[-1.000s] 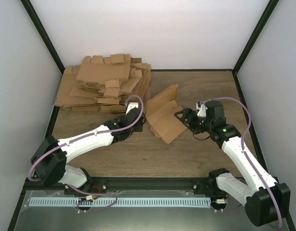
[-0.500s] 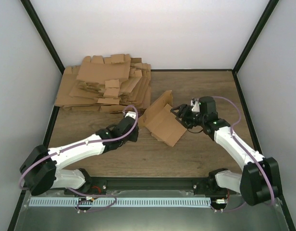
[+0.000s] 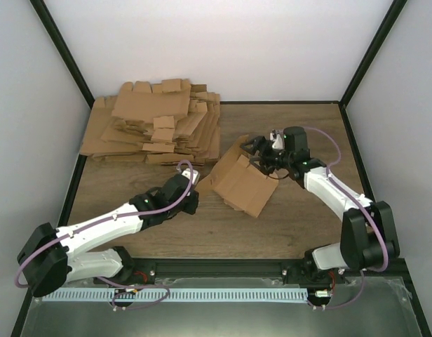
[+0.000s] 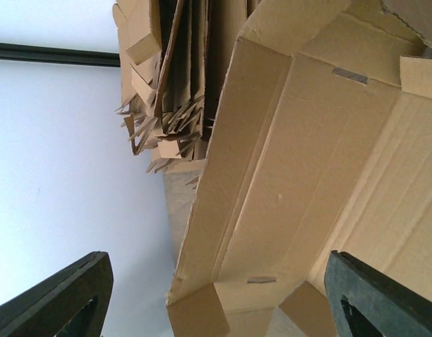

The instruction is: Fold the paper box

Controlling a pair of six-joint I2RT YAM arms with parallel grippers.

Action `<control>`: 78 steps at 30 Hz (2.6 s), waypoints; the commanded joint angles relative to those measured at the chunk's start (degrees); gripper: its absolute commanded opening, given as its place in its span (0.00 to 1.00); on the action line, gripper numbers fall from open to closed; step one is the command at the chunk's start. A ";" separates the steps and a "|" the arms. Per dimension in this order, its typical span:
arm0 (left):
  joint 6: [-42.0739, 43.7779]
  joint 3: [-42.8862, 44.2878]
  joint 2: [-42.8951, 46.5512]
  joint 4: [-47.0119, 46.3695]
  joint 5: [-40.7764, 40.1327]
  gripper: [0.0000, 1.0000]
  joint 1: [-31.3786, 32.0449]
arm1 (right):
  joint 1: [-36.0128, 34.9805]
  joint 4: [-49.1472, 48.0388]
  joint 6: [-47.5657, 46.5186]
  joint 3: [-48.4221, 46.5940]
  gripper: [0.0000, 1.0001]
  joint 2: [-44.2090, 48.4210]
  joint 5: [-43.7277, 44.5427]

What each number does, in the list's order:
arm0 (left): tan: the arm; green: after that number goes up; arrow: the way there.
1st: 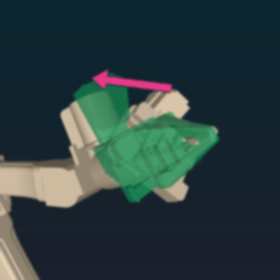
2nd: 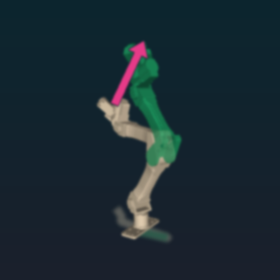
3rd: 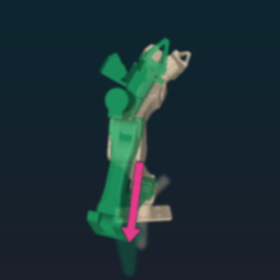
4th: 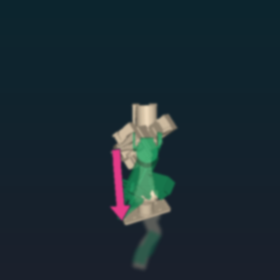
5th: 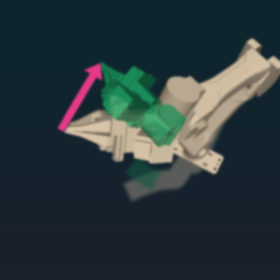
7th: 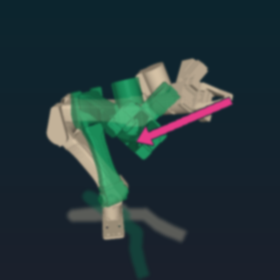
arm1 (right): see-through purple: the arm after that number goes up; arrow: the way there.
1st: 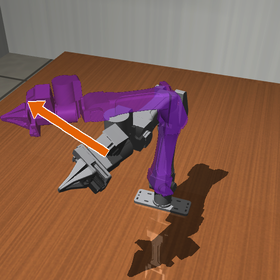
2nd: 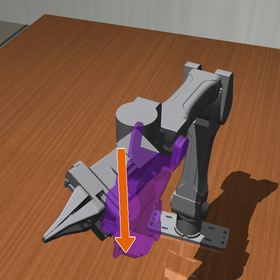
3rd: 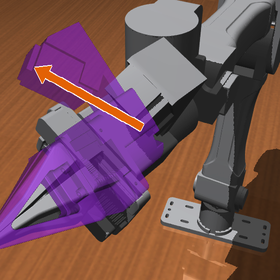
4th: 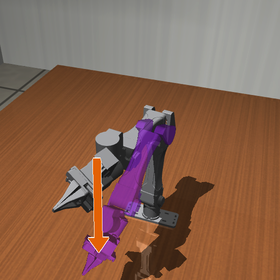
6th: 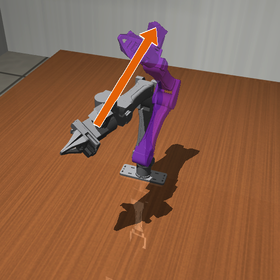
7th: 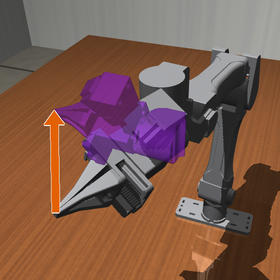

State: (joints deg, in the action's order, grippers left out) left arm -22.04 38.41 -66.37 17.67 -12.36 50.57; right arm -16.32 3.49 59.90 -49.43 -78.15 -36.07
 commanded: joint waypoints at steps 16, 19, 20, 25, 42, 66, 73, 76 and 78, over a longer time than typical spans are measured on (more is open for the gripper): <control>2.92 -1.34 -0.02 -0.47 3.77 0.04 0.32 | -3.11 -2.53 -1.70 -12.83 0.69 -17.09 -2.61; 2.97 -1.44 -0.23 -0.44 3.90 0.04 0.32 | -3.07 -2.52 -2.42 -13.51 0.69 -18.60 -2.77; 3.04 -1.49 -0.33 -0.49 3.99 0.04 0.30 | -3.06 -2.59 -2.68 -13.58 0.69 -19.02 -2.84; 2.93 -2.04 -0.29 -0.54 3.62 0.04 0.32 | -3.03 -2.87 -4.73 -14.45 0.58 -20.74 -4.99; -1.57 -0.44 6.33 -0.35 5.59 0.54 -0.46 | -3.04 -6.52 -9.82 -7.59 0.03 -19.68 -10.13; 5.87 16.42 -13.31 0.77 39.76 0.71 -12.10 | -4.47 -2.15 -2.44 12.16 0.04 7.66 1.04; 7.86 19.78 -12.24 1.76 42.85 0.75 -11.55 | -4.50 8.49 -2.30 5.61 0.04 11.70 7.66; 8.29 20.73 -12.19 3.67 39.94 0.78 -11.54 | -4.43 16.33 -0.41 2.07 0.03 14.03 16.35; 8.63 20.83 -12.10 4.32 39.03 0.78 -11.54 | -4.43 18.52 2.36 1.65 0.03 15.20 17.35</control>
State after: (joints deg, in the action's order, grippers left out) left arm -15.31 57.89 -79.42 19.99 27.51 38.83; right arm -20.47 13.10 58.28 -43.22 -66.46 -27.59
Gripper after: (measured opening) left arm 0.779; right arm 0.039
